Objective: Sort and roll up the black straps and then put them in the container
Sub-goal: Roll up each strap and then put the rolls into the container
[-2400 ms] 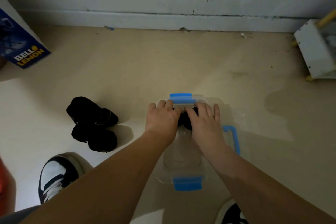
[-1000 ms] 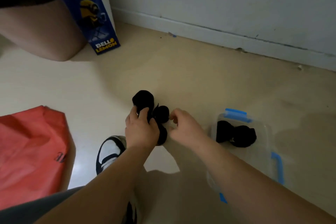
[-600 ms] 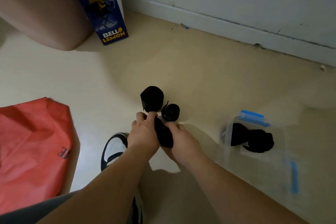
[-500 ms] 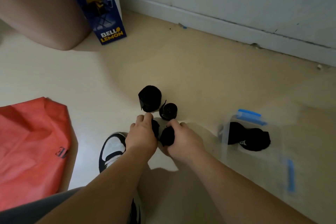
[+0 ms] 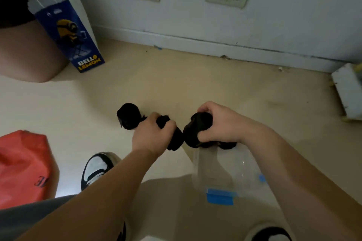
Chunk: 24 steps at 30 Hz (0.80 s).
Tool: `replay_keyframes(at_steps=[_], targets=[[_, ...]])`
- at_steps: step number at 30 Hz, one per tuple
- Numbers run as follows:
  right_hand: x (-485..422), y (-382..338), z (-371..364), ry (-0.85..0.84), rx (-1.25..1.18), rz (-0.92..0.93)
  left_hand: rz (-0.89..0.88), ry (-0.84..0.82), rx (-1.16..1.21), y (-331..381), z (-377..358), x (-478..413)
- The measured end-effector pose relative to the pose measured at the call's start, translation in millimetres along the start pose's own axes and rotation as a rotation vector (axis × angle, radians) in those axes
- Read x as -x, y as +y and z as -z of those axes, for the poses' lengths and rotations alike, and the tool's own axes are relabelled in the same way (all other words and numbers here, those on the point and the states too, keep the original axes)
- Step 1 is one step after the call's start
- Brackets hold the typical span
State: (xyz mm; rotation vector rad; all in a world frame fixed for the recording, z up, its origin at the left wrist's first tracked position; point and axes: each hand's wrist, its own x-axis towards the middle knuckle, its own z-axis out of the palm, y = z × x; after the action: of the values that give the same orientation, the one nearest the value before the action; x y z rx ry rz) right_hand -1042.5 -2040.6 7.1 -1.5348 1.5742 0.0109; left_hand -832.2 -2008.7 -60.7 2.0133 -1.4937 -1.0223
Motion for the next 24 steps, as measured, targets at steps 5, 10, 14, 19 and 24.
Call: replay_keyframes(at_steps=[5, 10, 14, 19, 24], targets=[[26, 53, 17, -0.061, 0.254, -0.098, -0.151, -0.15, -0.008, 53, -39, 17], [28, 81, -14, -0.072, 0.334, -0.087, -0.26, -0.472, -0.399, 69, -78, 24], [22, 106, -42, -0.077, 0.451, -0.069, -0.428, -0.533, -0.628, 56, -97, 24], [8, 136, -74, 0.178, 0.601, -0.085, -0.651, -0.434, -0.926, 38, -126, 23], [1, 154, -96, 0.469, 0.629, -0.037, -0.625, -0.36, -1.053, 25, -139, 19]])
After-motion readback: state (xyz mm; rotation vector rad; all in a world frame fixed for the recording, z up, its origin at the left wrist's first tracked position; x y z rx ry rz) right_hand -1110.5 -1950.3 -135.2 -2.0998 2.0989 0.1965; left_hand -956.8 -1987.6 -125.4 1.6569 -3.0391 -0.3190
